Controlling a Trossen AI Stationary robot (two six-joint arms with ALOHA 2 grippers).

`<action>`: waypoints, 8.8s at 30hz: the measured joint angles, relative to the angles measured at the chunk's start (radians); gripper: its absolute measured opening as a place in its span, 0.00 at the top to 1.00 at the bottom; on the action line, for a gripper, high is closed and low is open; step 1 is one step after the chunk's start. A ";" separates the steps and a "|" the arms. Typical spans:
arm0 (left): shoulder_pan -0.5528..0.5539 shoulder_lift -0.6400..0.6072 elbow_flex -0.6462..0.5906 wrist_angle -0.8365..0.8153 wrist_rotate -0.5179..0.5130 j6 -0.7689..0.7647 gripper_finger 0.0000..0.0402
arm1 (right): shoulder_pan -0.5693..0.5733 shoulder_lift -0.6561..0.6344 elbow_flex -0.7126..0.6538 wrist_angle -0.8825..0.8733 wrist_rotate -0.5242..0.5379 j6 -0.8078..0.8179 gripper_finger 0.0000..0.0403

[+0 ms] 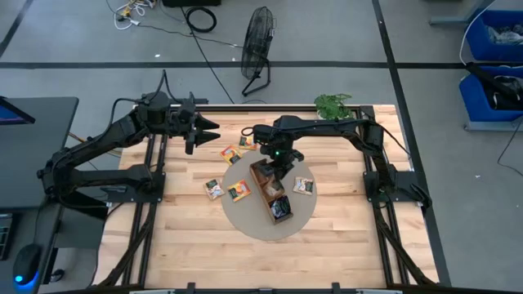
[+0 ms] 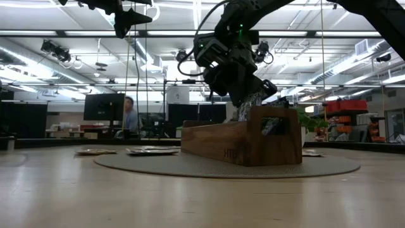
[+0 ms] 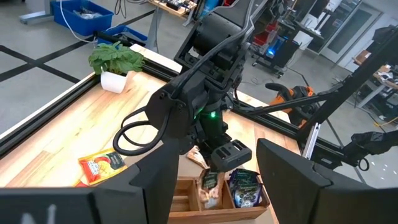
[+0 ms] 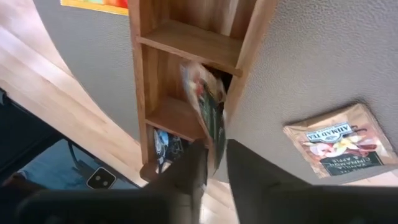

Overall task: Pick & Place Tea
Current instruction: Put the brown tea bag into the middle section of the wooden organizer

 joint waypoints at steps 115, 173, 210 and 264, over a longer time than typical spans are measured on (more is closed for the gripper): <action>0.001 0.000 0.000 0.110 -0.091 -0.194 0.45 | 0.248 -0.823 -1.446 1.268 0.698 -0.502 0.65; -0.040 0.127 -0.001 0.115 -0.076 -0.221 0.45 | 0.238 -0.871 -1.195 0.902 0.602 -0.272 0.58; -0.040 0.126 0.000 0.115 -0.077 -0.224 0.45 | 0.255 -0.666 -1.277 1.109 0.617 -0.313 0.97; -0.016 0.318 0.001 0.335 0.084 -0.291 0.45 | 0.464 -0.691 -1.081 0.924 0.690 -0.427 0.40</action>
